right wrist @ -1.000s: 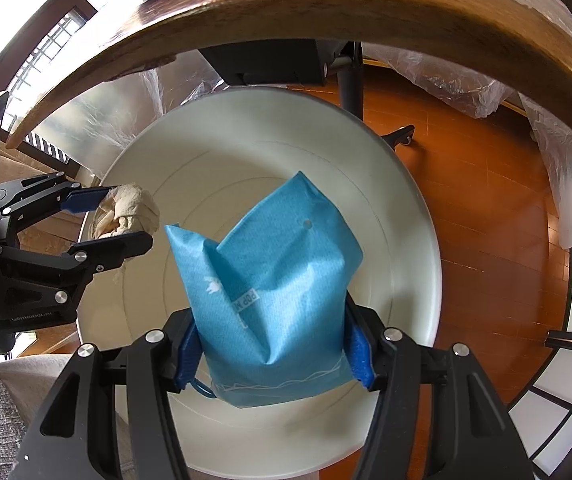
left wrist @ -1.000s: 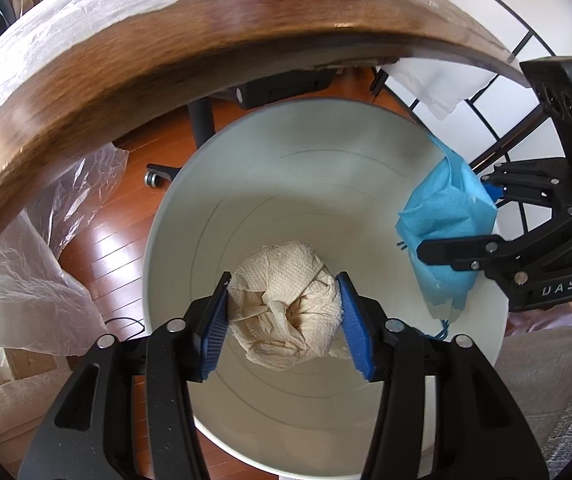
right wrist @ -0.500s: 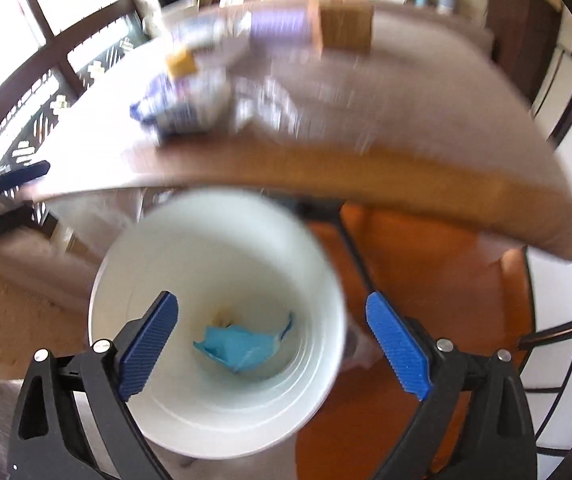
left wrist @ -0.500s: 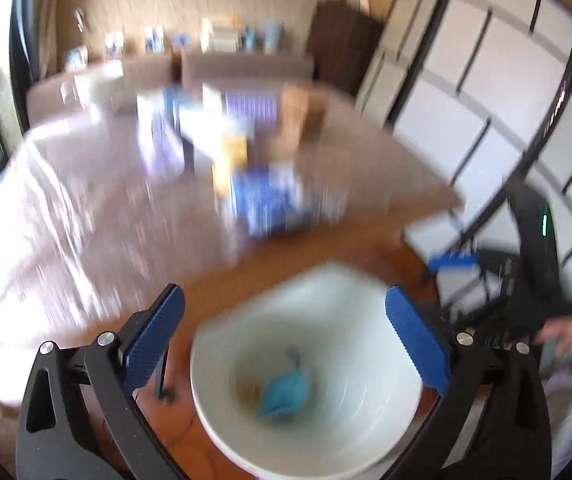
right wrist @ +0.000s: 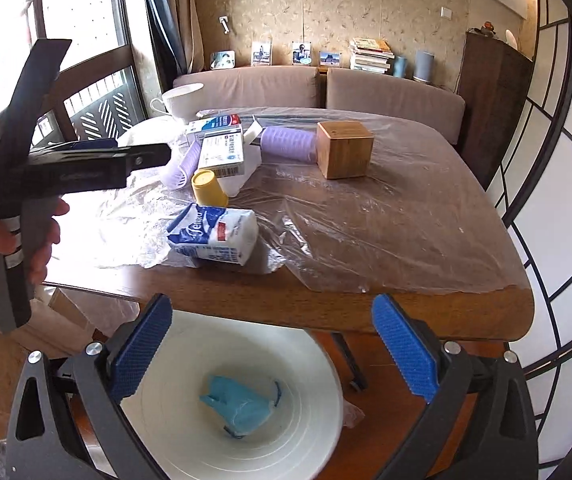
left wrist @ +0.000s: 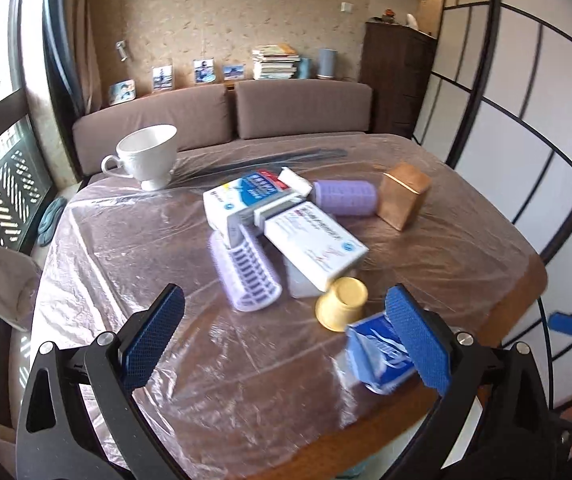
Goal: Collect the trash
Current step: 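Grasp the purple hair roller with the left tool while the right tool grasps the Tempo tissue pack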
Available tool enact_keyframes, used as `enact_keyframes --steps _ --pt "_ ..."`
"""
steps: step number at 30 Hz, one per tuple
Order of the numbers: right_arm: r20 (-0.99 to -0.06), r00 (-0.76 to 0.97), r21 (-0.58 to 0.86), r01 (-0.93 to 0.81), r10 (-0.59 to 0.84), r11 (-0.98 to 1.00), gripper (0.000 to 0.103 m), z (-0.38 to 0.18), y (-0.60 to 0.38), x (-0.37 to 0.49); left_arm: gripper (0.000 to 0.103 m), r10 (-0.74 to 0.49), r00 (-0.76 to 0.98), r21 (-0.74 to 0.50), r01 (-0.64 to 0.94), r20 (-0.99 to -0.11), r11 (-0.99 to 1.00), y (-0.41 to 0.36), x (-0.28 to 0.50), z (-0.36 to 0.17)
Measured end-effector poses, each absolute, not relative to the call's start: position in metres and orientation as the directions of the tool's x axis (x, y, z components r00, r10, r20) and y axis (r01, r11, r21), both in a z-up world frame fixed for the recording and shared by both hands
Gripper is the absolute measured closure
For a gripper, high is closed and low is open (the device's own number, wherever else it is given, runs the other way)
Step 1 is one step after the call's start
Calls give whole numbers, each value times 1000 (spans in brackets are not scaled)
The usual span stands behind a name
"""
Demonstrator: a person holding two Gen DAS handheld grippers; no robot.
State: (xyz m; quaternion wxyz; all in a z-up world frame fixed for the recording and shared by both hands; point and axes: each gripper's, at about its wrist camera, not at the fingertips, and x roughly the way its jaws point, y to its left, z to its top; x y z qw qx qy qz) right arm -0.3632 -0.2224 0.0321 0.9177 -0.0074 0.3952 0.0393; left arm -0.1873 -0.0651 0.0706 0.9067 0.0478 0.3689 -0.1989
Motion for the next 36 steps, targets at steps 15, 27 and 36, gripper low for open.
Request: enact_keyframes --steps 15,27,36 --pt "-731 667 112 -87 141 990 4 15 -211 -326 2 -276 590 -98 315 -759 944 -33 -160 43" --pt "-727 674 75 -116 134 990 4 4 -204 -297 2 -262 579 -29 379 -772 925 -56 -136 31" --pt "-729 666 66 -160 157 985 5 -6 -180 -283 2 -247 563 -51 341 -789 939 -60 -108 18"
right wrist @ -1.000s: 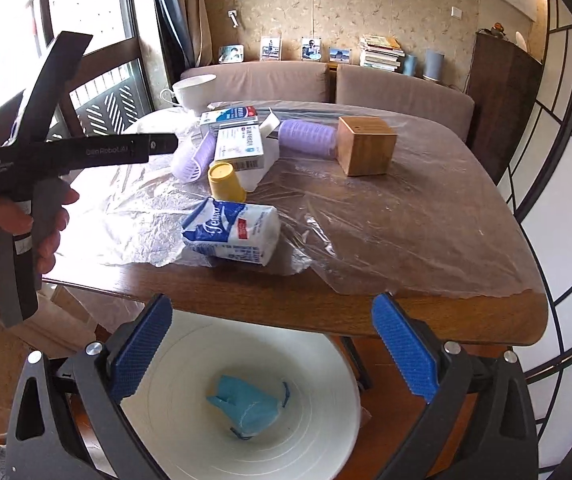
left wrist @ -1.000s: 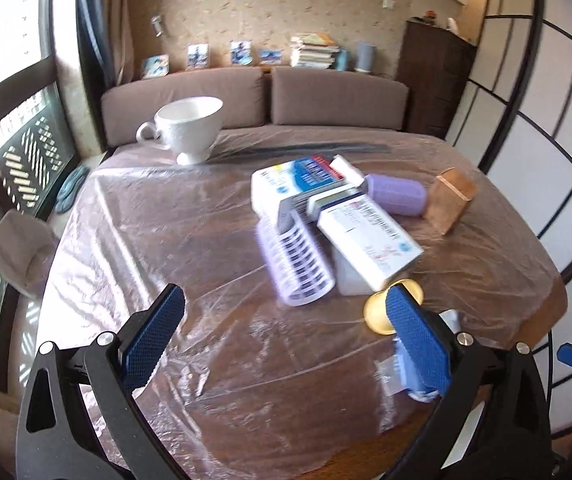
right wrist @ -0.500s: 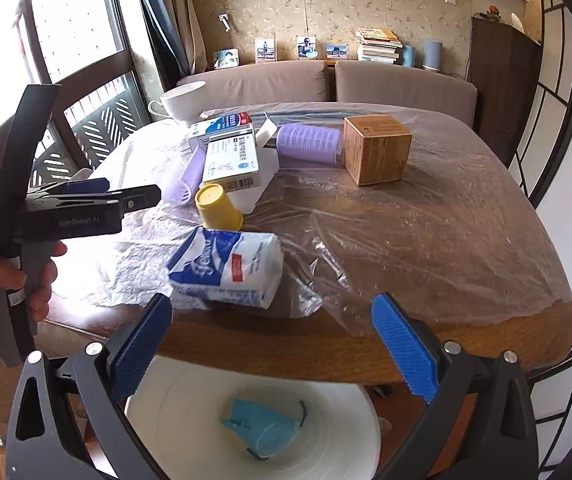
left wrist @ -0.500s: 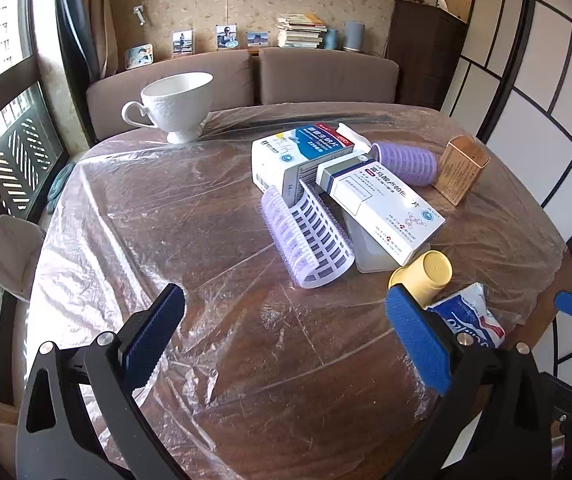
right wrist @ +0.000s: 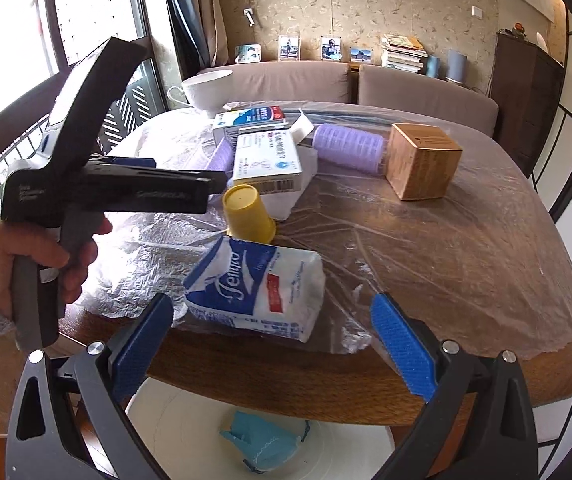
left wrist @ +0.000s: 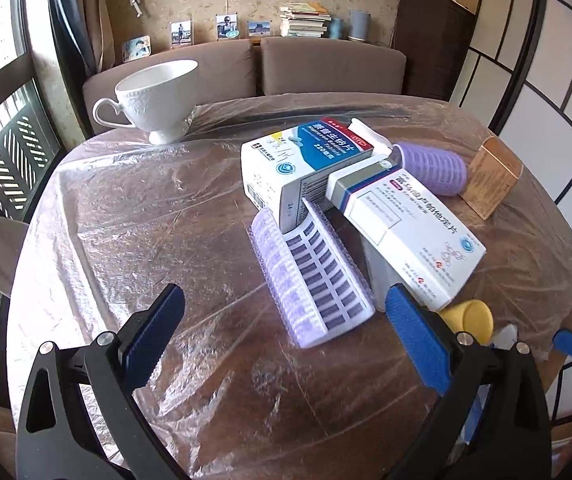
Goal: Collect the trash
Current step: 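Grasp the purple hair roller with the left tool while the right tool grasps the Tempo tissue pack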
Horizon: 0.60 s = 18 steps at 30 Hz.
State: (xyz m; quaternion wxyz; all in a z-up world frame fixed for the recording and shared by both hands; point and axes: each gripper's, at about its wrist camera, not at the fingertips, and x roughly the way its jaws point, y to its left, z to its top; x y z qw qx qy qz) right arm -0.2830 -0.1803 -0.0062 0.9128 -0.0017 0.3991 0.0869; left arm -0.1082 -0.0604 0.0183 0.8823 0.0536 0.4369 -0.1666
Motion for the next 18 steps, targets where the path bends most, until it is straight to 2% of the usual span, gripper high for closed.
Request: enact_keyframes --steps 5,6,9,14,18 --pt "-739 657 41 -177 149 983 6 -12 -169 -278 3 -242 565 -51 333 -789 942 -62 -103 13" --pt "-742 654 37 -182 149 983 12 -13 -168 -277 4 -243 564 -54 331 -789 942 -62 -102 12" --pt "-753 644 15 -189 136 982 19 -18 -165 -275 12 -239 559 -47 336 -794 941 -63 -99 9" --pt "-756 640 21 -184 135 983 20 -20 -167 -273 17 -242 554 -40 351 -797 936 -66 -93 7" --pt "-765 629 19 -192 138 981 28 -22 -165 -270 30 -243 553 -34 361 -797 932 -68 -92 7"
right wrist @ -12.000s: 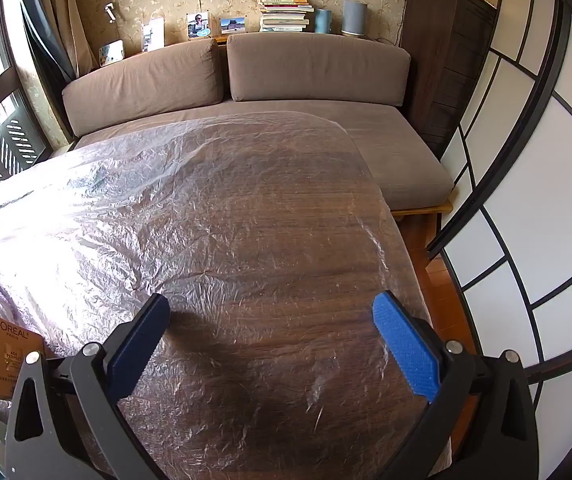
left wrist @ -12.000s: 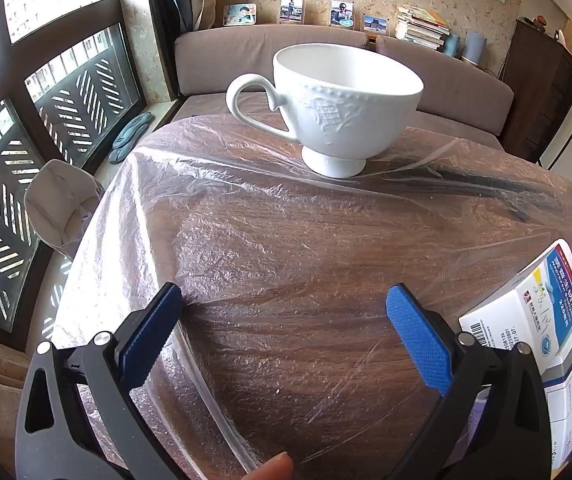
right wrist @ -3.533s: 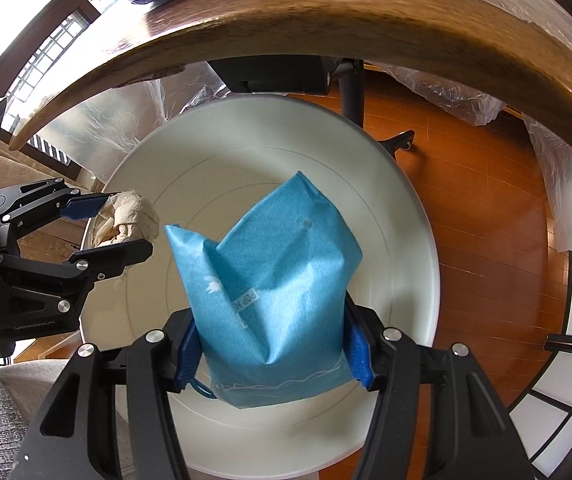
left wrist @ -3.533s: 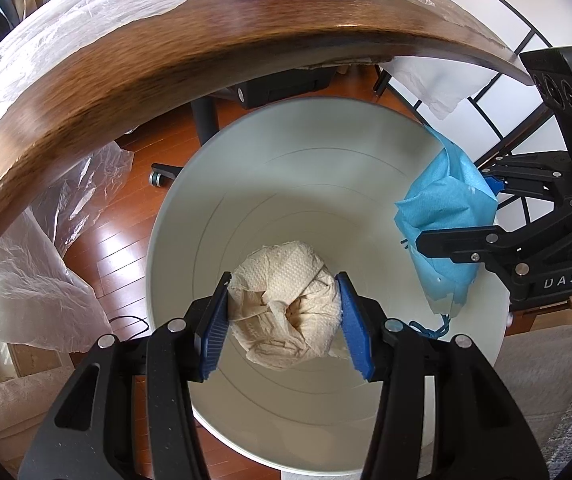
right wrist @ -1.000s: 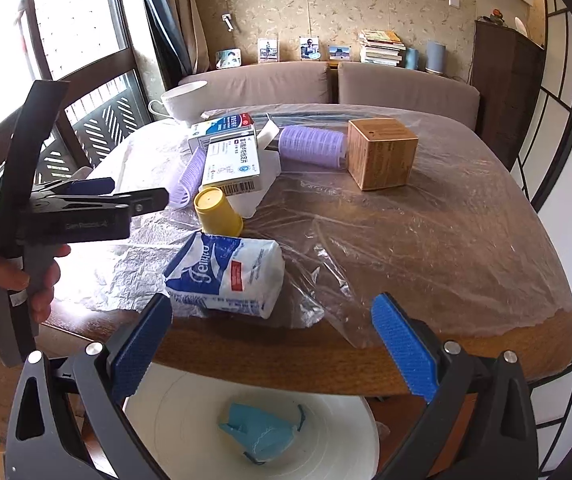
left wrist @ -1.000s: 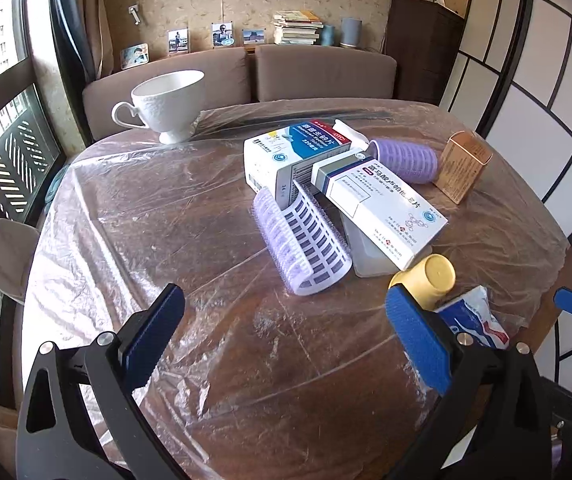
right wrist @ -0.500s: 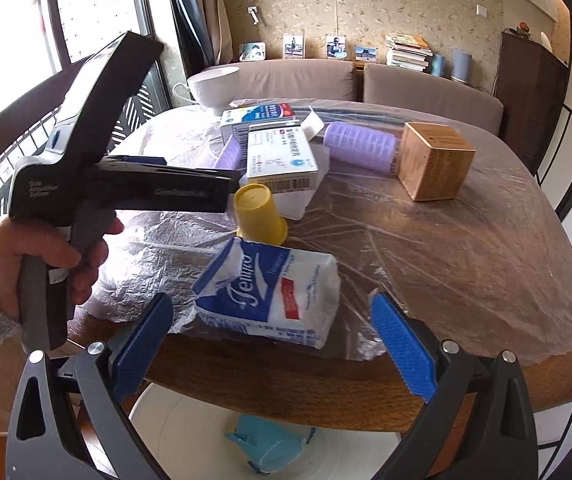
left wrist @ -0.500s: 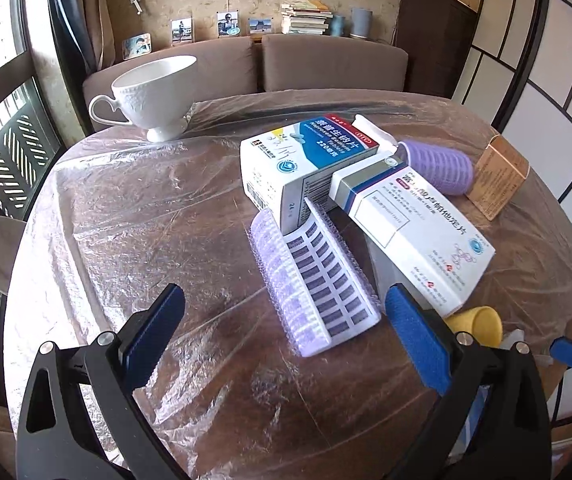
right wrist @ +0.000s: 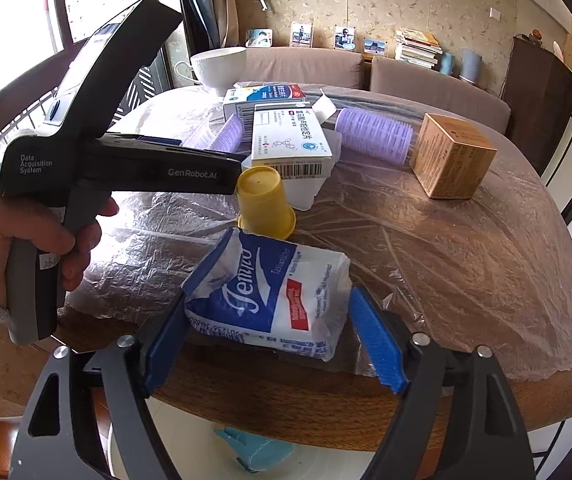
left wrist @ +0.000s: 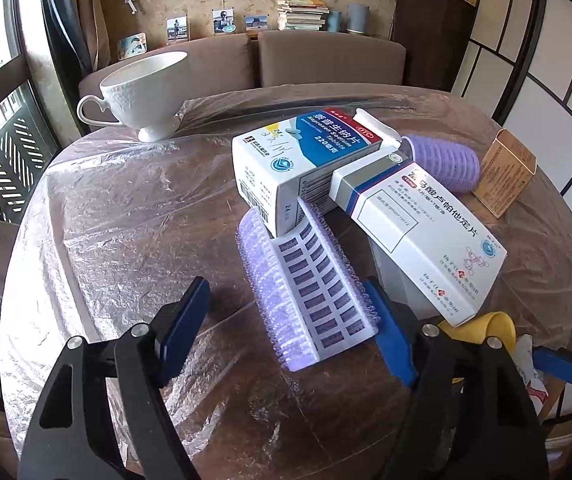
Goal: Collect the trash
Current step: 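Grasp the purple hair roller with the left tool while the right tool grasps the Tempo tissue pack, then carry the purple roller and Tempo pack over the white bin with both tools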
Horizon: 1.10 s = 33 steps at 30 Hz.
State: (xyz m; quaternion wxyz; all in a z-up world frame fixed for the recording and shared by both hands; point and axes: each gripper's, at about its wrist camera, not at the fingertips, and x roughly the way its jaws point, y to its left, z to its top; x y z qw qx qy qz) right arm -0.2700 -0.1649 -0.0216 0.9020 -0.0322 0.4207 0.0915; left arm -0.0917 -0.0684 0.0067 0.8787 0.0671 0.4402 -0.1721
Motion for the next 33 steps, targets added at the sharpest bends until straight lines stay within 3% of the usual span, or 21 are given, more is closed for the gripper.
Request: enact_keyframes --steps 4,5,13,33 --pt "-764 624 47 -198 163 979 36 -20 -168 -270 53 -239 553 -14 380 -798 925 -73 -92 8" --pt "-763 623 56 -199 170 978 38 -19 -169 -270 54 -243 550 -18 383 -799 924 -73 -93 9" --pt "-756 624 100 -185 195 978 46 -12 -182 -273 56 -275 545 -72 365 -792 928 -62 -104 16" --pt "-725 627 277 -114 285 954 47 10 -231 -267 56 -343 558 -168 342 -756 925 -37 -165 34"
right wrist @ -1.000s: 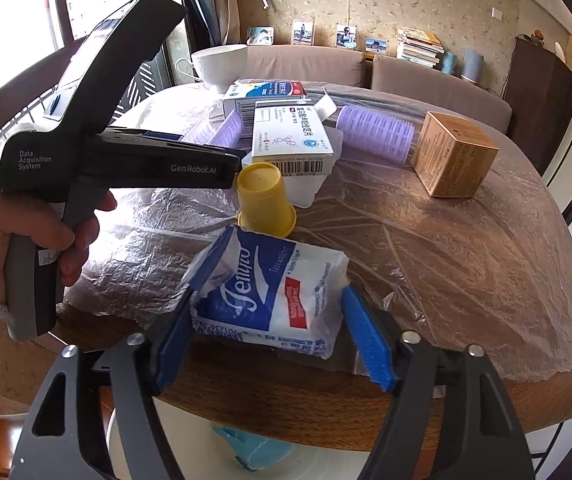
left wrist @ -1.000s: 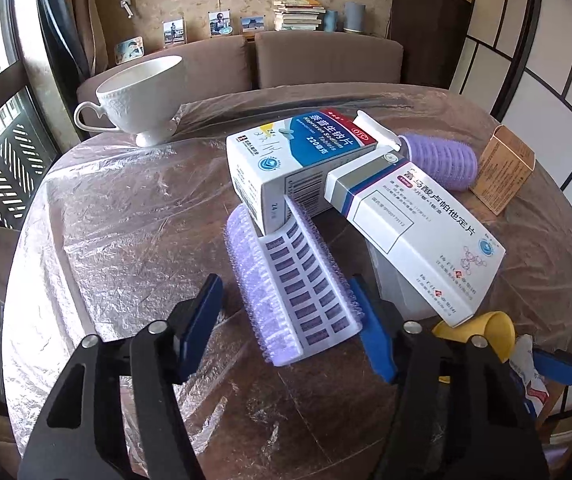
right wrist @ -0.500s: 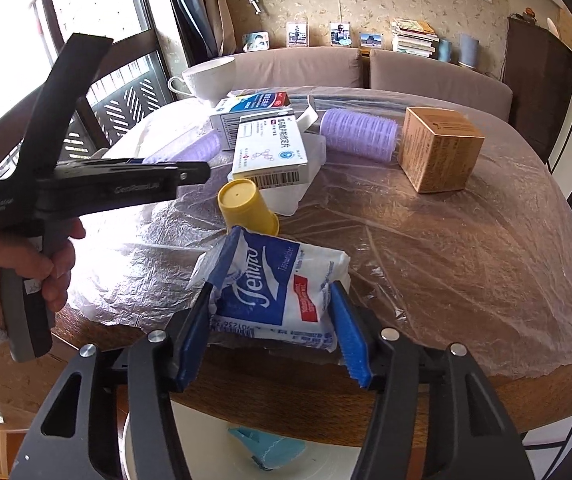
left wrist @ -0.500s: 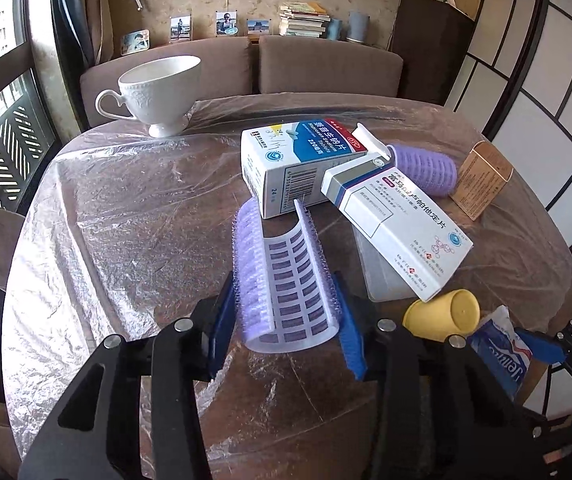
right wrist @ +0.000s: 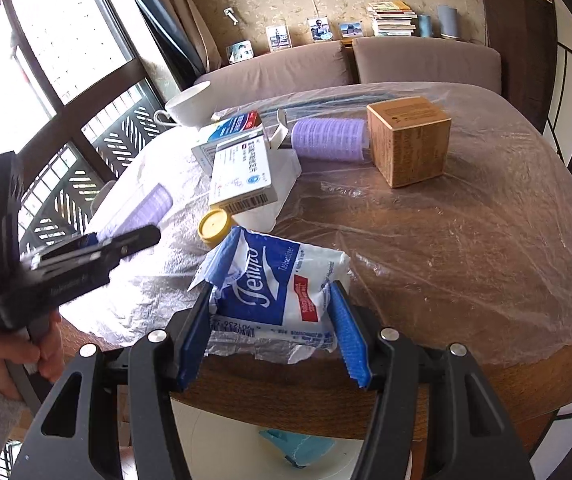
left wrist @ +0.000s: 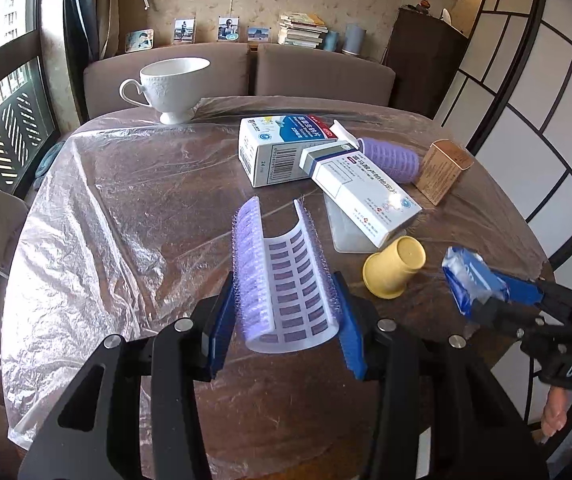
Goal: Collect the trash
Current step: 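Carry the purple roller and Tempo pack over the white bin with both tools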
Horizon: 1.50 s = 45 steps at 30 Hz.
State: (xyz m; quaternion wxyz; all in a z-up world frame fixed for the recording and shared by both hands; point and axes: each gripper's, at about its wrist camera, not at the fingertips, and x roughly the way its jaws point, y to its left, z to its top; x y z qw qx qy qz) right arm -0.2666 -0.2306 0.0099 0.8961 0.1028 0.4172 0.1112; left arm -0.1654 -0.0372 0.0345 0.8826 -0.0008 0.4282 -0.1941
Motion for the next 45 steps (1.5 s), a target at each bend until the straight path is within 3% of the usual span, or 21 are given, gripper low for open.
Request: enact_keyframes --steps 29,45 --pt "-724 637 280 -79 265 957 47 28 -234 -341 56 -480 467 -198 532 -743 823 -43 -250 41" --pt "-757 558 251 -230 339 940 47 15 -242 -382 56 -422 453 -211 445 -785 871 -62 -316 26"
